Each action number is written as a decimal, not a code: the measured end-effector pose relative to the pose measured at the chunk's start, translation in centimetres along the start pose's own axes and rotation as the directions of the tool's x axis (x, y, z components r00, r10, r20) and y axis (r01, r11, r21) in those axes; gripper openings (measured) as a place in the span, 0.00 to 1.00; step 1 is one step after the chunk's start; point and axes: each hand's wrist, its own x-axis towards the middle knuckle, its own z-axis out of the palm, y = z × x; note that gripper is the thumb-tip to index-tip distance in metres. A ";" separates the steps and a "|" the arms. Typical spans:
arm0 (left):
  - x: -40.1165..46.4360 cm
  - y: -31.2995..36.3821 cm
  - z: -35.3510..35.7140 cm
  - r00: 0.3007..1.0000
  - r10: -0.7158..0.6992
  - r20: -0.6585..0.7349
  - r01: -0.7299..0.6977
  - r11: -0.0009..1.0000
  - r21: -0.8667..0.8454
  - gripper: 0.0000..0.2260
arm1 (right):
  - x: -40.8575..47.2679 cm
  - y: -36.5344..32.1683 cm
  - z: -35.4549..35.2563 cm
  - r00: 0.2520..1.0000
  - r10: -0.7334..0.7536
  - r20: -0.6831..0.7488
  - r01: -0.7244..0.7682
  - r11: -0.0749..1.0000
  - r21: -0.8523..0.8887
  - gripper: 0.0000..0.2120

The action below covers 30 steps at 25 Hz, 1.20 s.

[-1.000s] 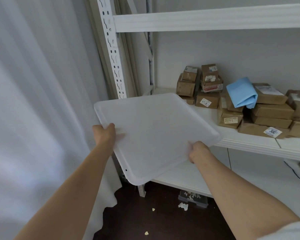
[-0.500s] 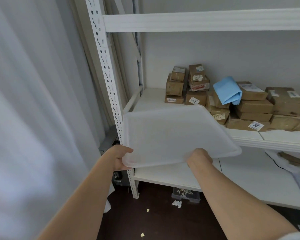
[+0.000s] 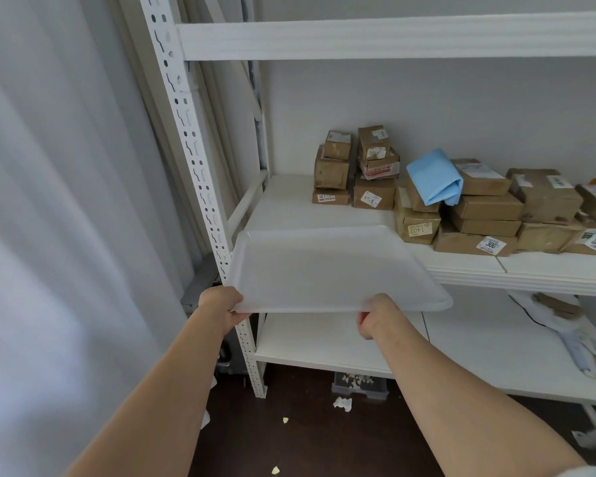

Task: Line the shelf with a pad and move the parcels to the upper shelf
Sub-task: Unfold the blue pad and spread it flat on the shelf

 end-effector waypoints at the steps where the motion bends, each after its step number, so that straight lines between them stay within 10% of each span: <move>1: 0.6 0.1 0.3 0.999 -0.004 -0.036 0.003 1.000 -0.026 0.14 | -0.8 -0.8 -0.1 0.999 0.052 -0.014 -0.051 0.996 0.070 0.07; 4: 1.7 0.4 1.7 0.996 -0.015 -0.087 0.009 0.997 -0.074 0.06 | -0.6 -2.0 0.9 0.991 0.131 0.033 -0.132 0.991 0.030 0.10; 13: 4.2 2.0 8.1 0.989 -0.086 -0.121 0.050 0.961 -0.272 0.25 | 0.9 -6.3 2.3 0.913 0.266 0.309 -0.258 0.964 -0.065 0.09; 18: 5.9 2.5 11.4 0.996 -0.086 -0.028 0.066 0.905 -0.421 0.12 | 4.0 -8.9 3.1 0.844 0.352 0.404 -0.327 0.936 -0.132 0.16; 24: 7.7 3.5 12.5 0.991 -0.109 -0.083 0.079 0.950 -0.302 0.06 | 6.6 -8.7 4.4 0.749 0.538 0.388 -0.314 0.803 -0.507 0.24; 30: 8.4 5.7 14.2 0.939 -0.035 -0.343 0.100 0.980 0.173 0.27 | 6.7 -11.2 6.5 0.750 0.521 0.408 -0.153 0.736 -0.660 0.22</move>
